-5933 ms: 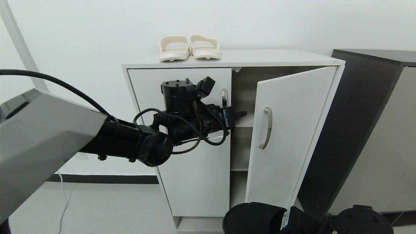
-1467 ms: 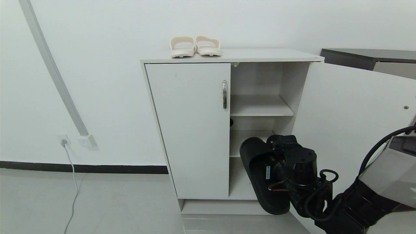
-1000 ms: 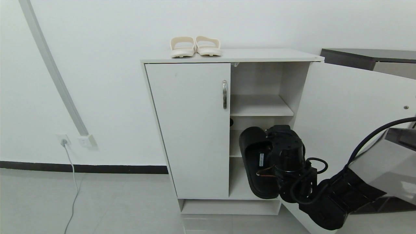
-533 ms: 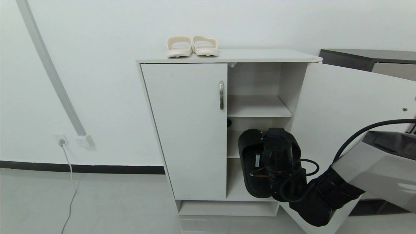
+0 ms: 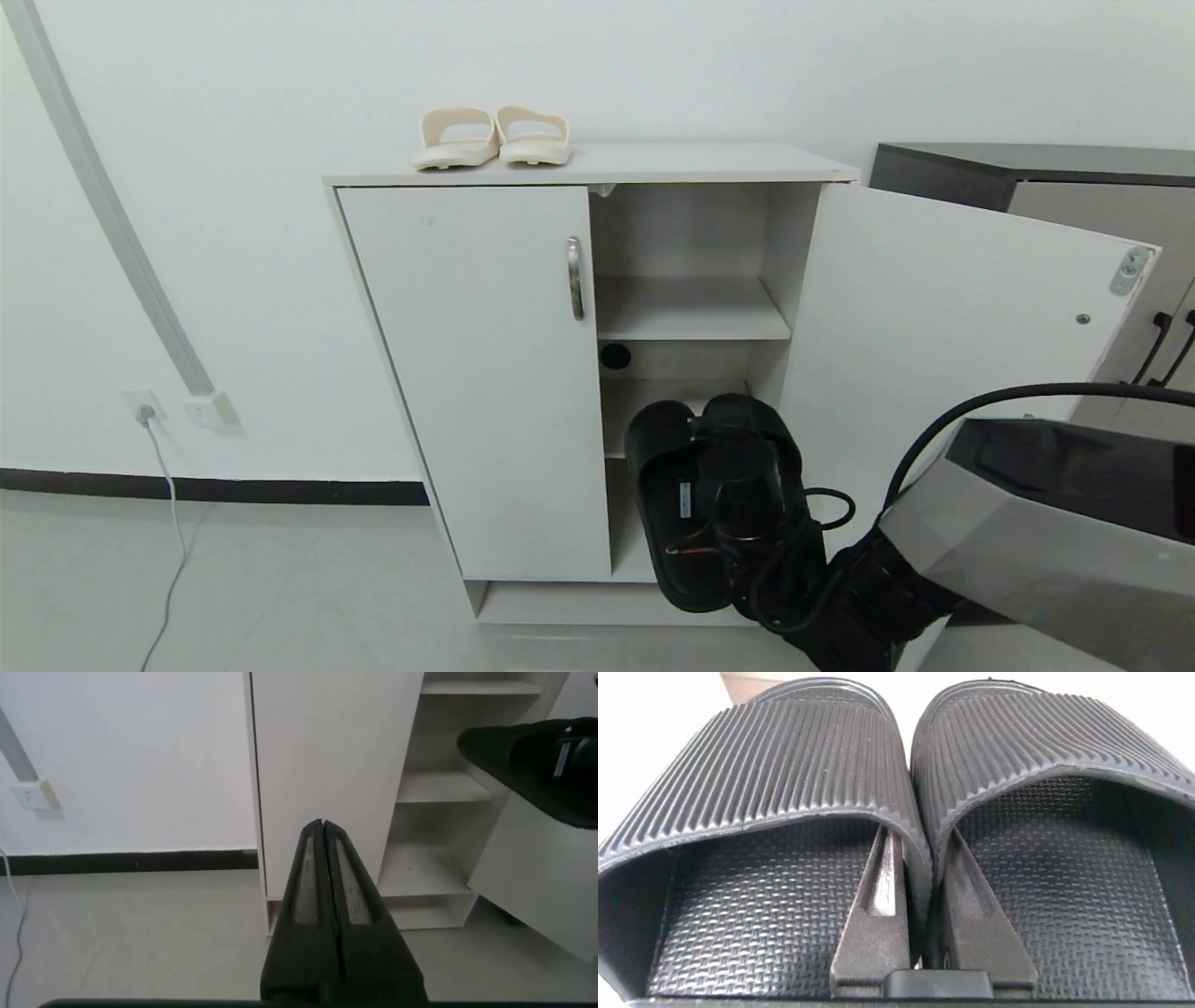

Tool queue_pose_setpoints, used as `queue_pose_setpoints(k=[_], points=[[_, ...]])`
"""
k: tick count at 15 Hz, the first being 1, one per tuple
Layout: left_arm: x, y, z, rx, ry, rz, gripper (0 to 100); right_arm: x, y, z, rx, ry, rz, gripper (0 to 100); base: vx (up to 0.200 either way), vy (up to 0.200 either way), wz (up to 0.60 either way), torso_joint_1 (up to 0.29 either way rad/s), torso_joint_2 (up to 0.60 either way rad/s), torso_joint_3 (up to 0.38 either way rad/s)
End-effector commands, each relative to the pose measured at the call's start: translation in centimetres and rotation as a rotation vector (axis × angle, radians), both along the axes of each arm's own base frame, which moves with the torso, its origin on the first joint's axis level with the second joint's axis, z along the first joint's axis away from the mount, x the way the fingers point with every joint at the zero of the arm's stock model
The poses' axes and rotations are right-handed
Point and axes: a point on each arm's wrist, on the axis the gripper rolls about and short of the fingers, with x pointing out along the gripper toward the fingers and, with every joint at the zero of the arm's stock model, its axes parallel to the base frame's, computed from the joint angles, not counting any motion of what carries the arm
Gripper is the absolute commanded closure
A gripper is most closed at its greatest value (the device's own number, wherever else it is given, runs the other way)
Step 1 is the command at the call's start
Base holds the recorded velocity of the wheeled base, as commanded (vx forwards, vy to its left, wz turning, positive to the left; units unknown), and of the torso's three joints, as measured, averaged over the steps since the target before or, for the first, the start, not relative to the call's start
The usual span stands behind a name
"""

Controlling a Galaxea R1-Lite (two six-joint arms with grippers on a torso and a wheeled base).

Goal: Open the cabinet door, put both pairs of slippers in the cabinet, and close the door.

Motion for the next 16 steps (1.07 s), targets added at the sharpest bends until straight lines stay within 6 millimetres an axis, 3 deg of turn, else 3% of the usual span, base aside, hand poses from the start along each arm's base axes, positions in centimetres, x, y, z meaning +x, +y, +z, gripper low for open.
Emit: queue_pose_setpoints(k=[1, 10, 16], points=[[0.0, 0.0, 0.0, 0.0, 0.002, 0.0, 100, 1.1, 1.0, -2.1, -0.016, 0.016, -0.003, 100, 0.0, 0.0, 0.0, 0.0, 0.0, 0.0], [0.0, 0.0, 0.0, -0.002, 0.002, 0.0, 100, 1.8, 1.6, -4.8, -0.027, 0.046, -0.007, 100, 0.0, 0.0, 0.0, 0.0, 0.0, 0.0], [0.0, 0.0, 0.0, -0.002, 0.002, -0.002, 100, 4.4, 1.6, -6.5, -0.023, 0.037, -0.047, 100, 0.0, 0.0, 0.0, 0.0, 0.0, -0.015]])
